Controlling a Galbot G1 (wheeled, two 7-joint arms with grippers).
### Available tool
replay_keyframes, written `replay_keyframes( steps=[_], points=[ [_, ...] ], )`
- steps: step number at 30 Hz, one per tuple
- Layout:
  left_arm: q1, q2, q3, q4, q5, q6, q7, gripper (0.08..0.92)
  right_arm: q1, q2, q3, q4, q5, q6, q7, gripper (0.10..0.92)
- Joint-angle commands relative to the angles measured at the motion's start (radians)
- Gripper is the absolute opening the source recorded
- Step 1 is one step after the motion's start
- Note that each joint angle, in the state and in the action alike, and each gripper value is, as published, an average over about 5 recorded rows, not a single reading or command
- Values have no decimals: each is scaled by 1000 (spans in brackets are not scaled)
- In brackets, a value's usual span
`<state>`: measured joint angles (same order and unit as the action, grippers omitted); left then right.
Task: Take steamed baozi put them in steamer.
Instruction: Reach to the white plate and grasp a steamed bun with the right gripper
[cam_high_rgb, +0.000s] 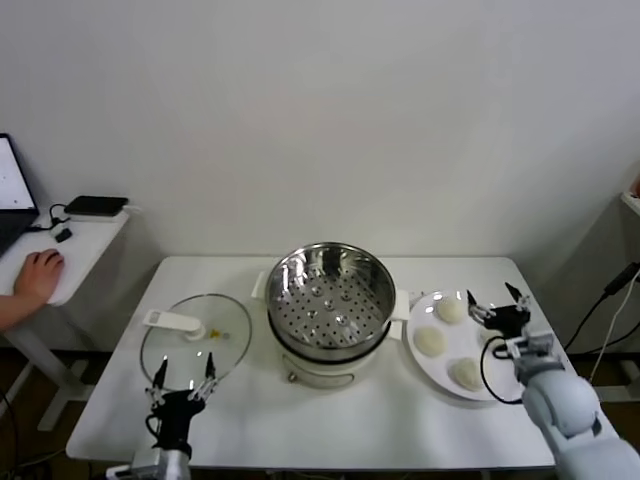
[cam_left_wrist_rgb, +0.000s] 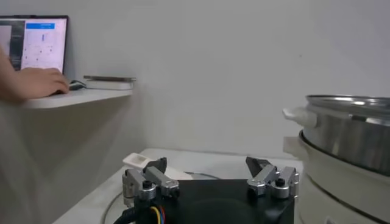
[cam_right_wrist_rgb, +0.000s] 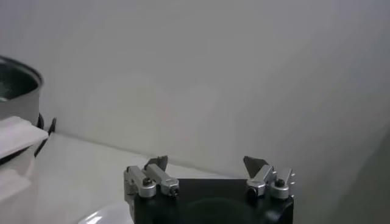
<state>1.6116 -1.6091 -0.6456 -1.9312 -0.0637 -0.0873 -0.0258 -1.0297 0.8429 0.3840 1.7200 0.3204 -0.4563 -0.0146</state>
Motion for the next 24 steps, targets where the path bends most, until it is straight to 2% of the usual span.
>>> replay_keyframes(
  steps=[1, 7, 13, 24],
  points=[
    [0, -35, 6, -1, 2, -3, 1, 823, 245, -199, -191, -51, -22, -233, -136, 823],
    [-1, -32, 17, -5, 5, -3, 2, 823, 421, -309, -411, -112, -126, -253, -360, 823],
    [-1, -28, 20, -4, 6, -6, 3, 823, 686, -408, -725, -186, -193, -156, -629, 823],
    [-2, -26, 22, -4, 7, -7, 6, 823, 1136, -352, -1283, -392, -150, 42, -864, 823]
  ],
)
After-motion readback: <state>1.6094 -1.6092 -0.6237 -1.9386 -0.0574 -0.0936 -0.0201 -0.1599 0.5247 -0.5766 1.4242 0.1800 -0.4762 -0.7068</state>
